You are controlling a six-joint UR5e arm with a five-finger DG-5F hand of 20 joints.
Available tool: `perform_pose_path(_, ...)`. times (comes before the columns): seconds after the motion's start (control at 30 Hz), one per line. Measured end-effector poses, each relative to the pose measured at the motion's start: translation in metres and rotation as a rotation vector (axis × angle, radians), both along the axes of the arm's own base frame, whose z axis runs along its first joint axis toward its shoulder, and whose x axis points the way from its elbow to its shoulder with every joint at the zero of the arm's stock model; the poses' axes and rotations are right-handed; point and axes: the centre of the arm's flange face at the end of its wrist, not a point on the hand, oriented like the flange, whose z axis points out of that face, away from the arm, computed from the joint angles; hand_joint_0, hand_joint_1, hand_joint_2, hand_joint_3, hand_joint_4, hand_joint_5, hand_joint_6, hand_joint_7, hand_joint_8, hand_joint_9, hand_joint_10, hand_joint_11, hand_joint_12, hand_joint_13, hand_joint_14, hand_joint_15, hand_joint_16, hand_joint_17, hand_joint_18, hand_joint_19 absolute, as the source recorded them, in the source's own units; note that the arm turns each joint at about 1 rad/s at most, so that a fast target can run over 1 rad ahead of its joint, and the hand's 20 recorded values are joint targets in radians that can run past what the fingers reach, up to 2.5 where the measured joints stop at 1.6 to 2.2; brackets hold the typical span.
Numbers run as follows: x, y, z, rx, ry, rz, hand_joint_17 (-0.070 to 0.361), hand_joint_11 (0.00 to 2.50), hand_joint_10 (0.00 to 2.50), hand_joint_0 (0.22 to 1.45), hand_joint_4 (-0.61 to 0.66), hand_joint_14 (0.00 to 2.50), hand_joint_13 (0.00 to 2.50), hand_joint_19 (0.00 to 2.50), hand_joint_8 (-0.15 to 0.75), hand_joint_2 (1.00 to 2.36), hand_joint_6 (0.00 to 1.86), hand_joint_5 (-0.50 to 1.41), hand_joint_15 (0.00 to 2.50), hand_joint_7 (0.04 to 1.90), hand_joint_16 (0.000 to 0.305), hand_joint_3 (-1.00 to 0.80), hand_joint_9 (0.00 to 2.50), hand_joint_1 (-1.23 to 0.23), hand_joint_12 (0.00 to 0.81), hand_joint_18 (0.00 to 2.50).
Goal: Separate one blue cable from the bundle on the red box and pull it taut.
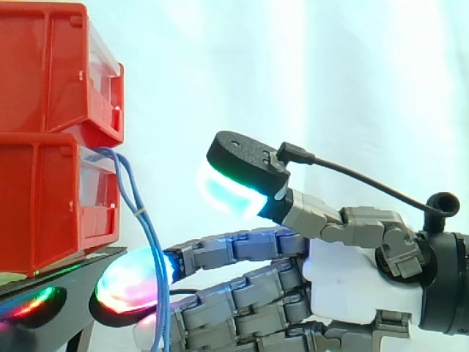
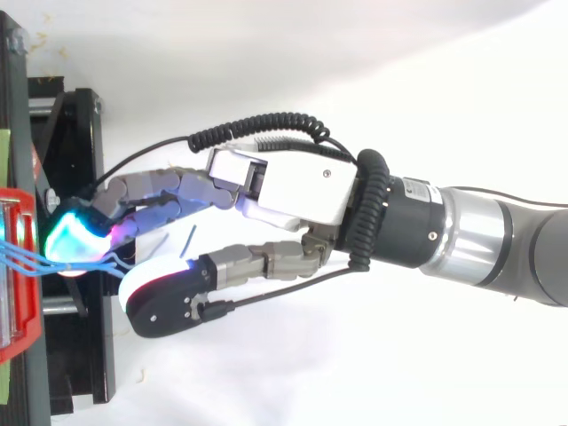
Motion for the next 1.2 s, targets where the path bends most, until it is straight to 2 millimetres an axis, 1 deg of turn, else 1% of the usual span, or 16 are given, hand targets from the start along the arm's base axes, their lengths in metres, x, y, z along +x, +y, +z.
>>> perform_pose_path(0.1,0.001,0.006,0.001,0.002,-0.012,0.008,0.103,0.15,0.01,0.50,0.28,0.00,0.39,0.26,0.221,1.00,0.50,-0.11,0.10,0.91,0.046,-0.49,0.64,-0.48,0.280,0.21)
perform_pose_path(0.2,0.002,0.012,0.002,0.004,-0.021,0.015,0.100,0.17,0.01,0.51,0.22,0.00,0.40,0.27,0.217,1.00,0.50,-0.09,0.10,1.06,0.045,-0.49,0.66,-0.52,0.274,0.22)
perform_pose_path(0.23,0.002,0.015,0.003,0.005,-0.023,0.018,0.100,0.17,0.01,0.51,0.21,0.00,0.41,0.26,0.217,1.00,0.50,-0.08,0.10,1.08,0.044,-0.49,0.66,-0.52,0.273,0.23)
perform_pose_path(0.5,0.002,0.020,0.003,0.018,-0.026,0.030,0.095,0.18,0.01,0.54,0.11,0.01,0.42,0.27,0.203,1.01,0.50,-0.07,0.11,1.27,0.042,-0.44,0.69,-0.59,0.259,0.25)
perform_pose_path(0.53,0.002,0.020,0.004,0.023,-0.025,0.034,0.095,0.18,0.01,0.54,0.11,0.00,0.42,0.27,0.203,1.01,0.50,-0.07,0.11,1.27,0.042,-0.44,0.69,-0.60,0.260,0.25)
perform_pose_path(0.67,0.003,0.019,0.006,0.048,-0.025,0.049,0.094,0.19,0.01,0.55,0.10,0.01,0.43,0.28,0.200,1.01,0.56,-0.08,0.12,1.16,0.042,-0.43,0.69,-0.61,0.257,0.26)
perform_pose_path(0.9,0.005,0.017,0.014,0.087,-0.002,0.072,0.095,0.21,0.01,0.54,0.12,0.01,0.44,0.29,0.203,1.00,0.62,-0.09,0.13,1.07,0.042,-0.47,0.70,-0.61,0.262,0.28)
perform_pose_path(1.13,0.007,0.011,0.023,0.125,0.037,0.073,0.095,0.23,0.01,0.54,0.13,0.01,0.45,0.30,0.203,1.00,0.69,-0.10,0.13,0.96,0.042,-0.48,0.72,-0.61,0.262,0.29)
perform_pose_path(1.2,0.007,0.010,0.026,0.127,0.047,0.071,0.096,0.22,0.01,0.53,0.14,0.01,0.46,0.30,0.204,1.00,0.69,-0.09,0.13,0.96,0.043,-0.50,0.73,-0.59,0.264,0.29)
